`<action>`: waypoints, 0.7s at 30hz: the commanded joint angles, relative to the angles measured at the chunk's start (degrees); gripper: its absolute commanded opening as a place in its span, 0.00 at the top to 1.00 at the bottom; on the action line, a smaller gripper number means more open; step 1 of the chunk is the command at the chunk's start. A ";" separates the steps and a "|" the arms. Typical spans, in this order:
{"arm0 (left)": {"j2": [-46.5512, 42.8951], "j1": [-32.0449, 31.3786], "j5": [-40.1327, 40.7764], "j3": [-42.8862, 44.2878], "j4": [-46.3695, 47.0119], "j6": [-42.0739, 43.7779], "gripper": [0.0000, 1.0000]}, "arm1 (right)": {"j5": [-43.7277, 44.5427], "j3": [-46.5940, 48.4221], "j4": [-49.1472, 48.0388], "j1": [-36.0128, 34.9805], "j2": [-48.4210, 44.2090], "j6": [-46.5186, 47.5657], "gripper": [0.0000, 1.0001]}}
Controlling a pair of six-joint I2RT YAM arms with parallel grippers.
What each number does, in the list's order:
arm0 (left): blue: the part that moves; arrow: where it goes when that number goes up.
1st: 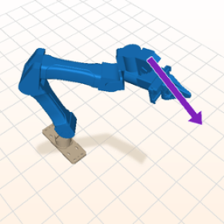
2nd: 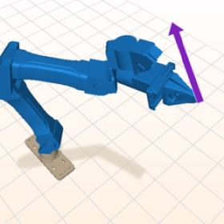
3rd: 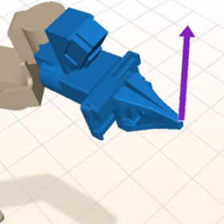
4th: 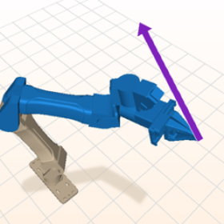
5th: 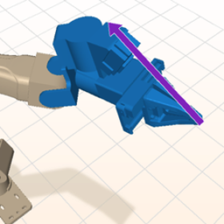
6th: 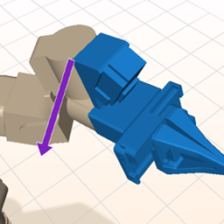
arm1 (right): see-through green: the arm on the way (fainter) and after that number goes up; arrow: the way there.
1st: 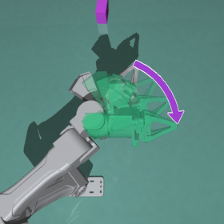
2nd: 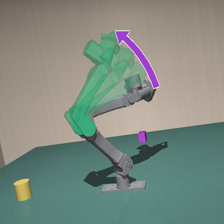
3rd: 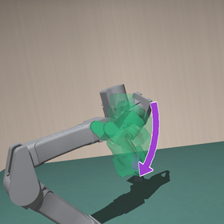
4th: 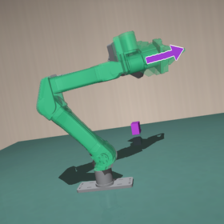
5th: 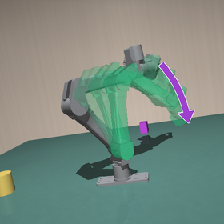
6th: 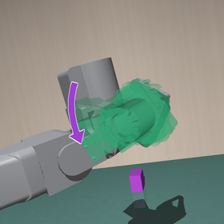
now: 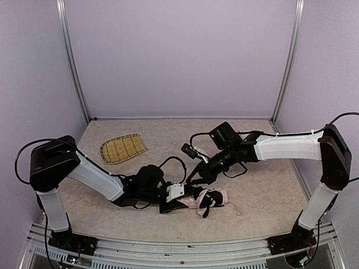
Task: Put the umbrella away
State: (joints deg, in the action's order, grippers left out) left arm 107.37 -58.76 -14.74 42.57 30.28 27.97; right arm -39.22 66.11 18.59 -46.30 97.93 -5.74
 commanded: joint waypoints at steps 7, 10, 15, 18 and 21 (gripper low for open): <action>3.82 6.29 -18.60 0.01 -3.43 -20.00 1.00 | -11.27 -8.41 -23.27 -0.57 -7.53 -9.88 1.00; 5.88 7.10 -19.11 3.31 -5.25 -22.60 1.00 | -11.77 -8.41 -24.68 -2.85 -6.68 -8.77 1.00; 9.67 10.00 -22.31 7.05 -5.27 -28.07 1.00 | -13.30 -9.19 -22.62 -7.42 -5.52 0.70 1.00; 11.16 13.30 -24.75 5.53 -1.69 -32.62 1.00 | -14.58 -14.03 -24.81 -8.08 -7.79 3.42 1.00; 12.94 14.93 -25.08 6.78 -1.85 -33.94 1.00 | -11.42 -15.08 -22.24 -9.23 -7.18 7.04 1.00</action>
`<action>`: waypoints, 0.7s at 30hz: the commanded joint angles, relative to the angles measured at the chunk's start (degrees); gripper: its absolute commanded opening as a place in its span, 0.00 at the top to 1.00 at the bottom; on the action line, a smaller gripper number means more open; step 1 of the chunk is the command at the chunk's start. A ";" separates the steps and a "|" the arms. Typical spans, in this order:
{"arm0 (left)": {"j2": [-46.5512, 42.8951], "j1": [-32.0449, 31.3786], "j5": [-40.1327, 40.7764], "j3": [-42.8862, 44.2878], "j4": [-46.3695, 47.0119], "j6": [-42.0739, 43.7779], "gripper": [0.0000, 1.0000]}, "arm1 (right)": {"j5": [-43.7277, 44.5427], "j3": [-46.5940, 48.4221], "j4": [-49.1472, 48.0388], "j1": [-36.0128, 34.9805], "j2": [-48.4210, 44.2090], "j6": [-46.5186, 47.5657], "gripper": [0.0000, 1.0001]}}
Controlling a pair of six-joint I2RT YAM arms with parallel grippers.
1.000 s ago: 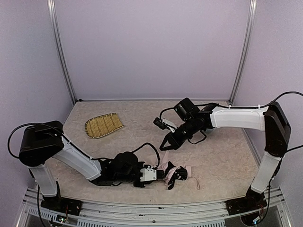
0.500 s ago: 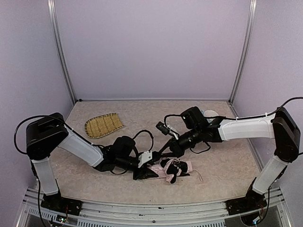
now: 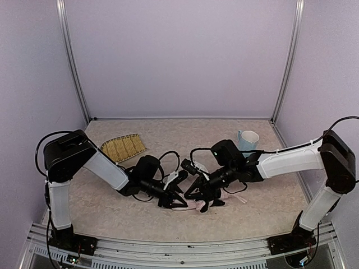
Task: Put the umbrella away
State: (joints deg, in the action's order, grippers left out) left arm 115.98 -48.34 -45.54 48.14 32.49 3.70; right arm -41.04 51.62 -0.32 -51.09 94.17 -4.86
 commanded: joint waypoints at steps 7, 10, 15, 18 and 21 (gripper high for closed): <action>6.04 6.70 7.14 4.50 -5.27 -12.61 1.00 | -4.33 -1.56 0.34 -7.38 -2.22 12.58 1.00; 6.41 7.98 7.78 5.45 -5.86 -13.42 1.00 | -2.62 -0.52 2.81 -8.18 -1.11 13.90 1.00; 7.22 8.36 10.28 8.60 -9.19 -12.25 1.00 | 1.50 3.68 8.52 -10.51 4.72 17.05 1.00; 6.73 9.58 11.40 7.61 -10.64 -10.62 1.00 | 5.22 -0.35 9.09 -10.18 5.46 16.42 1.00; 6.86 11.07 12.45 7.70 -12.94 -9.02 1.00 | 6.65 -2.52 6.66 -9.87 7.66 14.60 1.00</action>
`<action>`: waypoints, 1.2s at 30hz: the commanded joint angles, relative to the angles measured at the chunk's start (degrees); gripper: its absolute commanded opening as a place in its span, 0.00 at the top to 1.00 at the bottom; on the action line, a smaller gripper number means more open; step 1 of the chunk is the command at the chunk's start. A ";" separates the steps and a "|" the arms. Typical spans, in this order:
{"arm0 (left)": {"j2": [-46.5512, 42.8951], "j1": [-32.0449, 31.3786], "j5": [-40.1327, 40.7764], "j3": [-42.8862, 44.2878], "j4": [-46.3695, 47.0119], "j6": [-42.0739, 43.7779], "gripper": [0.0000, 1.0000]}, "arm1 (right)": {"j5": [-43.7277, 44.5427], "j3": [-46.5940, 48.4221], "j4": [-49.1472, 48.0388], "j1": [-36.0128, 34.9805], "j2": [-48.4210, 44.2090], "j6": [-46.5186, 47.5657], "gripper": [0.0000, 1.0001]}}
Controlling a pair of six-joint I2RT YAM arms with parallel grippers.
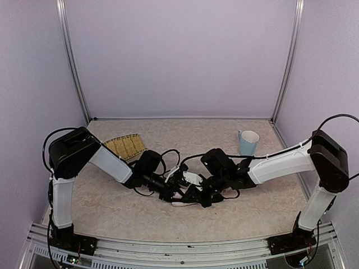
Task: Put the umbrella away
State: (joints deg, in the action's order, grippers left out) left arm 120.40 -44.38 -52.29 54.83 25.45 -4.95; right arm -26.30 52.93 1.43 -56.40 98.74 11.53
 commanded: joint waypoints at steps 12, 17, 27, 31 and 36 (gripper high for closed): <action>2.30 8.28 19.98 0.89 -11.65 5.96 1.00 | -2.50 -5.22 5.79 1.71 9.18 -7.62 1.00; 1.91 8.23 20.63 0.66 -14.16 8.13 1.00 | 2.32 -2.84 10.32 2.00 9.71 -10.53 0.94; 1.57 7.36 19.53 0.34 -15.14 10.52 1.00 | 5.17 -1.61 11.12 3.01 11.88 -12.20 0.84; 1.34 6.47 21.20 0.02 -16.19 11.70 1.00 | 1.20 -2.92 9.81 2.87 5.85 -9.86 0.80; -0.06 4.94 23.64 -1.21 -14.16 11.06 1.00 | -1.29 -3.24 2.01 3.87 -3.42 -12.25 0.78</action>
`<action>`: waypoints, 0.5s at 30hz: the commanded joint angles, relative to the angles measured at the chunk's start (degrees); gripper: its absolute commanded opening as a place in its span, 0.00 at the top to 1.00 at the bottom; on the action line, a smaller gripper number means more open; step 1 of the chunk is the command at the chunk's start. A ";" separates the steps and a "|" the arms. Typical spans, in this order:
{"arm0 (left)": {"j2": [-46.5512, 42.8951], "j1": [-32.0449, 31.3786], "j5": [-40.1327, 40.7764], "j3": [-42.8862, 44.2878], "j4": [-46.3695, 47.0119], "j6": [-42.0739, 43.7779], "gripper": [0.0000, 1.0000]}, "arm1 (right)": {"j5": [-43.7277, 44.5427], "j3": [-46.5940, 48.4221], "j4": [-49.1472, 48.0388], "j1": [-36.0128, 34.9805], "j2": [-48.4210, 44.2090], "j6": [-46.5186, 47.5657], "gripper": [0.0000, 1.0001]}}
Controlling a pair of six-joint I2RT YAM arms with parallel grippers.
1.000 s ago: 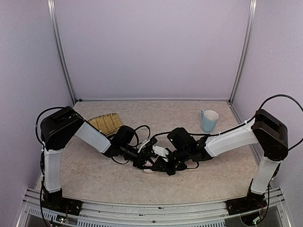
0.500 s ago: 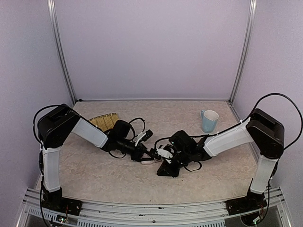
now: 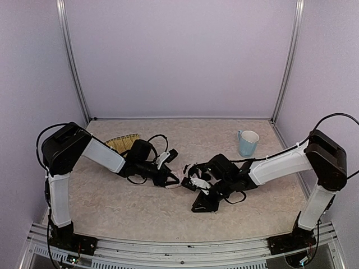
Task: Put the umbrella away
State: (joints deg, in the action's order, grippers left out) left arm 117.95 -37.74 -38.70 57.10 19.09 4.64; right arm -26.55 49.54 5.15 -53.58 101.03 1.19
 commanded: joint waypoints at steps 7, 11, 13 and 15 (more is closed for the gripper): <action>1.50 -5.77 14.74 -4.46 -4.35 -1.97 1.00 | -0.55 6.35 -16.45 4.77 -1.74 -11.99 0.86; 2.36 -6.03 13.96 -4.47 -4.13 -2.39 1.00 | 0.65 7.43 -16.82 7.74 3.71 -12.10 0.91; 2.29 -6.03 13.47 -4.53 -4.17 -2.33 1.00 | 2.82 4.56 -18.75 9.18 5.91 -12.14 0.94; 2.25 -5.99 13.31 -4.64 -4.24 -2.13 1.00 | 2.23 2.18 -20.49 10.10 8.26 -11.67 0.96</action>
State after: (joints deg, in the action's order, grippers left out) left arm 116.62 -43.18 -28.58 55.24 23.55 2.59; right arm -25.89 56.03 -12.47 -45.58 104.44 -9.54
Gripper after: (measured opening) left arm 0.328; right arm 0.059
